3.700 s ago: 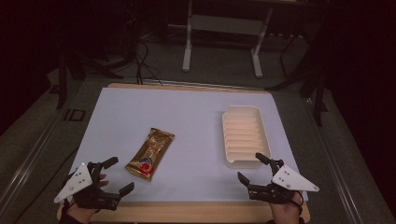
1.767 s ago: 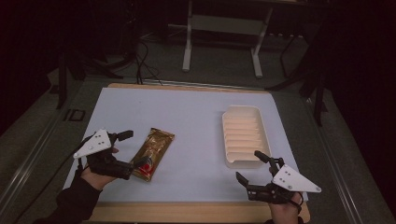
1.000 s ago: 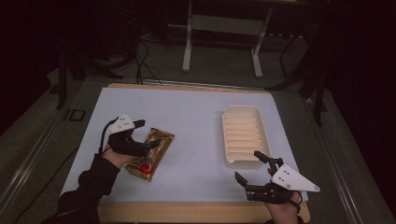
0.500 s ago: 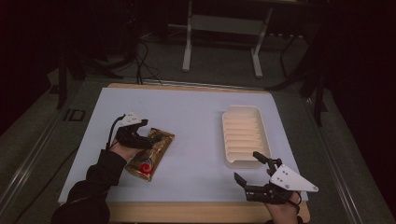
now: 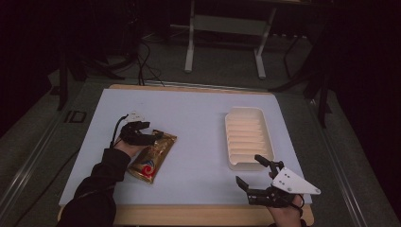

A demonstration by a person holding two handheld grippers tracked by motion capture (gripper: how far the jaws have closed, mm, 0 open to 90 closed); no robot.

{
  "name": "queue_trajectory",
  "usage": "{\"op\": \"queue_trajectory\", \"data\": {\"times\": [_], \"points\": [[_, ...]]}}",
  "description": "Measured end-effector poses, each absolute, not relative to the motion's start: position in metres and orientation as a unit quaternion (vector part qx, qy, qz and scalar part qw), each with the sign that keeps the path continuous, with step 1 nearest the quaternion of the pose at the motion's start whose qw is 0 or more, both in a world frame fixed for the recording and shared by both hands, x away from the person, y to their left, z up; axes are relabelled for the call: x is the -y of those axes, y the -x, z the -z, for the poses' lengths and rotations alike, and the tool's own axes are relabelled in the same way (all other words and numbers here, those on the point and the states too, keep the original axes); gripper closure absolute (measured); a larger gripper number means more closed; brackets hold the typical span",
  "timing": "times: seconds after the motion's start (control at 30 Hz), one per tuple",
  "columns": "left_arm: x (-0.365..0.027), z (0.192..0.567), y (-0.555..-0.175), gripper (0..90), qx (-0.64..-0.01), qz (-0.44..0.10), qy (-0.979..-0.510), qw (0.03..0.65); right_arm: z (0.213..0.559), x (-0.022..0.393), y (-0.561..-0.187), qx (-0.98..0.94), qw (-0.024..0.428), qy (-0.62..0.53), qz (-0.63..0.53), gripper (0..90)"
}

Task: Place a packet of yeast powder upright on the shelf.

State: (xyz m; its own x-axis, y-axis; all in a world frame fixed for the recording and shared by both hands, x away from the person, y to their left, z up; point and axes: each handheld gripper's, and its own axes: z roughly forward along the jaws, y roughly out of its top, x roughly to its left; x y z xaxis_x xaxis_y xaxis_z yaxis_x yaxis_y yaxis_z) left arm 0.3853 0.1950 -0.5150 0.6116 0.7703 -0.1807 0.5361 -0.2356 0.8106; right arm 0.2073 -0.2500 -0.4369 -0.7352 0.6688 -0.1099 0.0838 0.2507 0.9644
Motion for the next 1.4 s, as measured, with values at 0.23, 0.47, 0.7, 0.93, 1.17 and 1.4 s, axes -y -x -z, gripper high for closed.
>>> {"op": "queue_trajectory", "data": {"times": [0.23, 0.47, 0.7, 0.93, 1.17, 1.4], "points": [[-0.194, 0.530, -0.391, 22.2, -0.443, -0.100, -0.787, 0.418, 0.438, 0.250, -0.208, -0.749, 0.259, -0.251, -0.556, 12.0], [-0.194, 0.537, -0.395, 29.4, -0.465, -0.101, -0.783, 0.400, 0.439, 0.249, -0.209, -0.750, 0.258, -0.254, -0.553, 12.2], [-0.192, 0.543, -0.399, 29.4, -0.469, -0.074, -0.785, 0.397, 0.439, 0.249, -0.210, -0.750, 0.256, -0.254, -0.554, 12.2], [-0.187, 0.542, -0.402, 32.6, -0.471, -0.044, -0.790, 0.390, 0.439, 0.249, -0.210, -0.752, 0.254, -0.255, -0.553, 12.2], [-0.179, 0.533, -0.401, 53.9, -0.461, -0.034, -0.807, 0.368, 0.440, 0.248, -0.210, -0.754, 0.254, -0.252, -0.551, 12.3], [-0.177, 0.524, -0.398, 74.0, -0.459, -0.050, -0.808, 0.366, 0.439, 0.248, -0.210, -0.753, 0.253, -0.254, -0.552, 12.4]]}}
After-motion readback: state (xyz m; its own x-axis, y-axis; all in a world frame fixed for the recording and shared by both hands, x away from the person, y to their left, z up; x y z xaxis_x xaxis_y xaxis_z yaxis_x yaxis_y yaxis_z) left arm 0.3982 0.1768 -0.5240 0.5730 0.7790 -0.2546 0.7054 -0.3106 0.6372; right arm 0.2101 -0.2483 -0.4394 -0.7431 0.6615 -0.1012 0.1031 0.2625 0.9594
